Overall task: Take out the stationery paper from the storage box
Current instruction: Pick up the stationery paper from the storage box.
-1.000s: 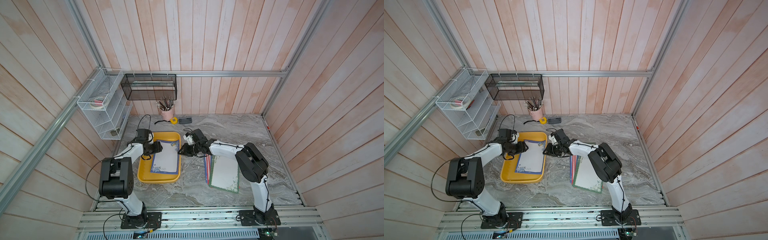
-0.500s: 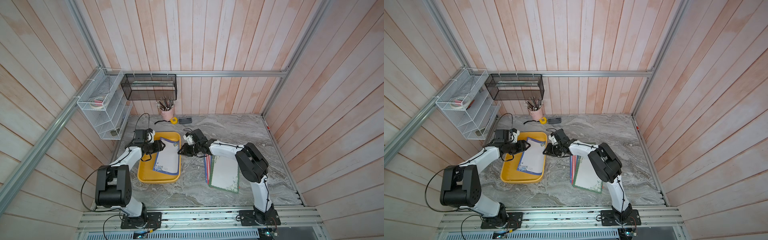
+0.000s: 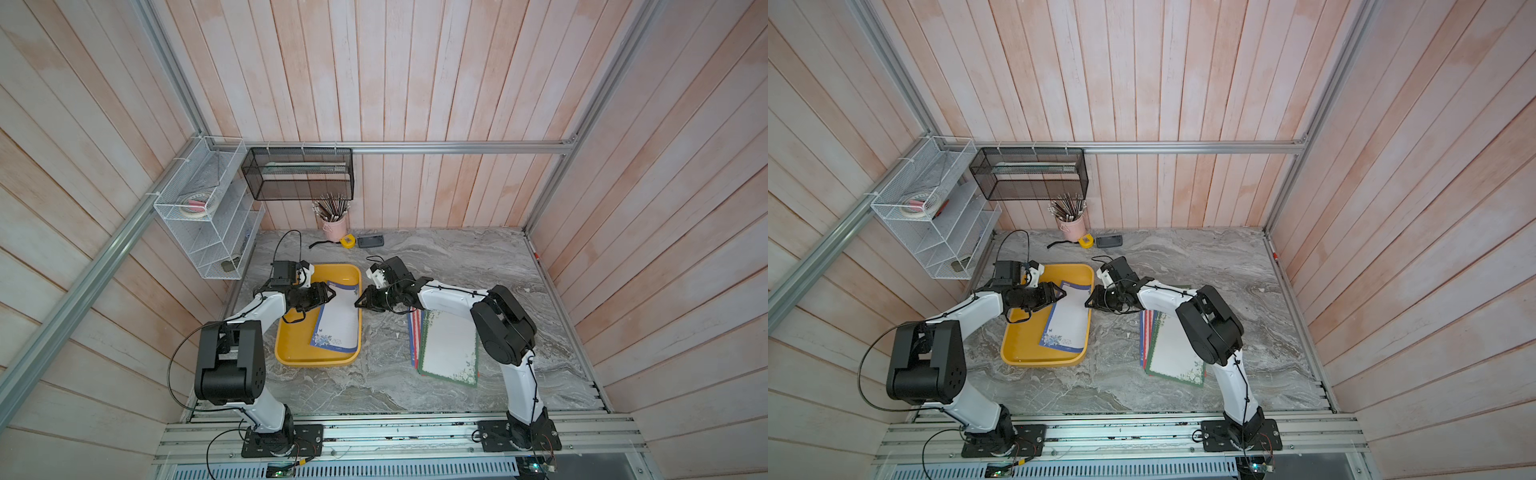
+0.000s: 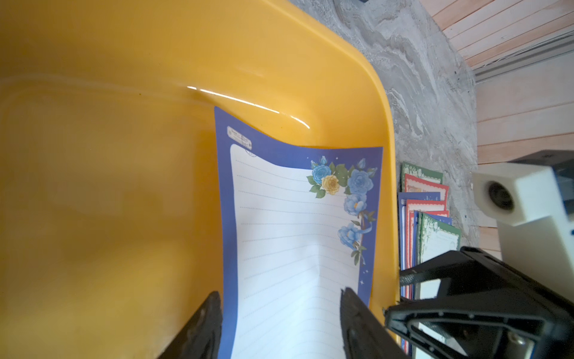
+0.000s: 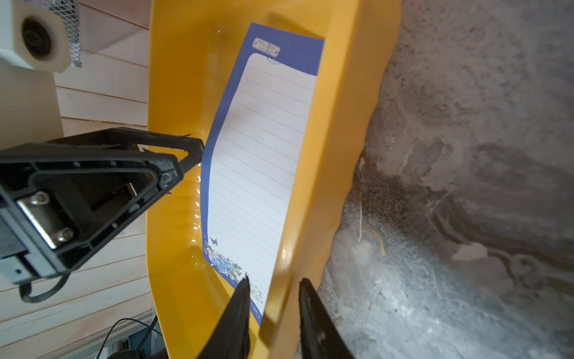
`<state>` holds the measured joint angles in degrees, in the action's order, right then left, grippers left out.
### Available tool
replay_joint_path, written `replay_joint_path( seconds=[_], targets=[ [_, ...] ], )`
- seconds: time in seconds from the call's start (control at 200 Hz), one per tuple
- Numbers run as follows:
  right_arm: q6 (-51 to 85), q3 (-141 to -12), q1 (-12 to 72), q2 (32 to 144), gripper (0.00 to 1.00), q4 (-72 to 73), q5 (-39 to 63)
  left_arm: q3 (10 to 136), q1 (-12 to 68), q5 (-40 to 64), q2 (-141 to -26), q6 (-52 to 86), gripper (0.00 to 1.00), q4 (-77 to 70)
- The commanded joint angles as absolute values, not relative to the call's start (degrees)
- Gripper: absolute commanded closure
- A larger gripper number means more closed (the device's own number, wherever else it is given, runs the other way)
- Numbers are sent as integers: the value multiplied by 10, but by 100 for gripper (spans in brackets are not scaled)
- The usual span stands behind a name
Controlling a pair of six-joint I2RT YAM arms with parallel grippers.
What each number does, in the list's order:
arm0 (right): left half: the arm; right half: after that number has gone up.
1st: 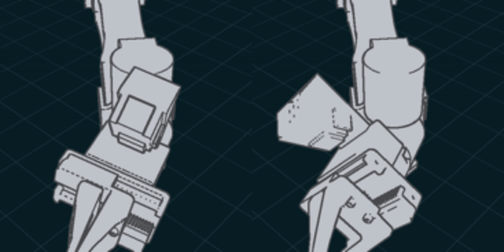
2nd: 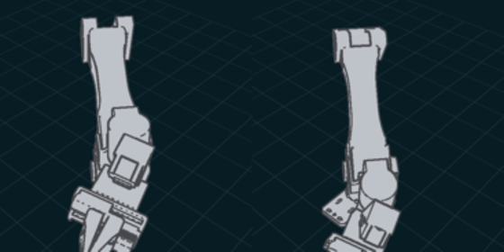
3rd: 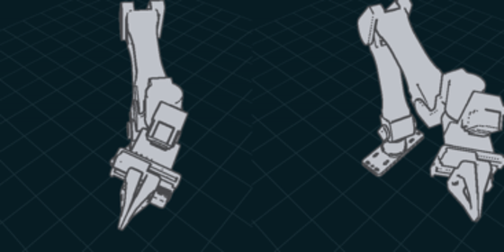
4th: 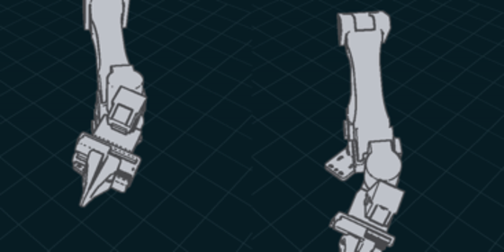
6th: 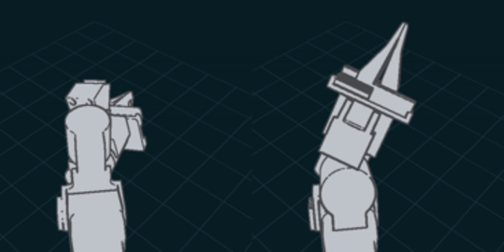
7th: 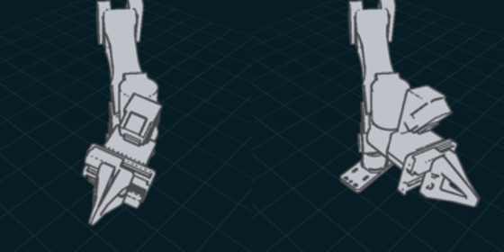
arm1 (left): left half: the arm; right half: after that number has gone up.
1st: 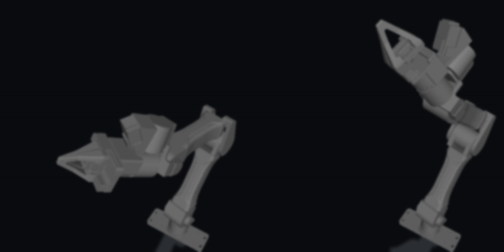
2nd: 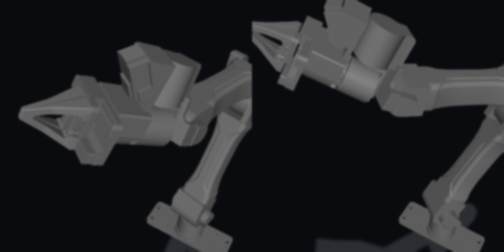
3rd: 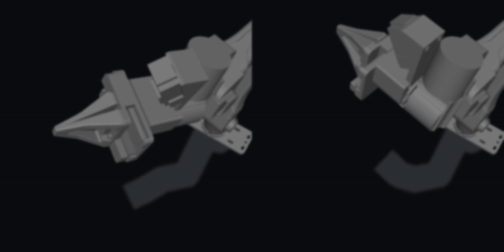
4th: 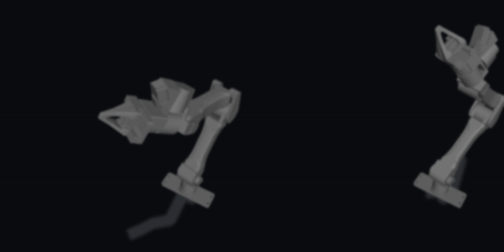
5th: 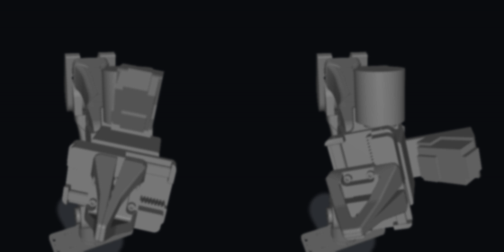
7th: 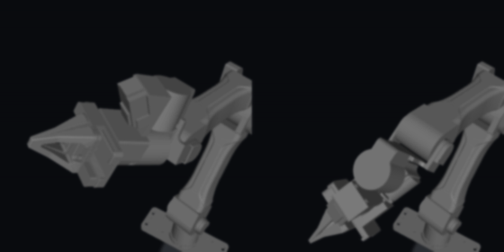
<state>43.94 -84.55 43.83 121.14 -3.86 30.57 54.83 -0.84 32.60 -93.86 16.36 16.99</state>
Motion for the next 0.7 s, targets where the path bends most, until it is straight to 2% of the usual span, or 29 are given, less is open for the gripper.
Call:
replay_joint_path(
  seconds=[0.0, 0.37, 0.695],
  targets=[
    [446, -846, 443, 1217, 71, -36, 309, 555, -9, 345, -949, 171, 38, 161],
    [448, -846, 443, 1221, 72, -30, 311, 555, -9, 375, -956, 179, 46, 154],
    [448, -847, 441, 1218, 75, -34, 309, 527, -9, 403, -899, 183, 51, 131]
  ],
)
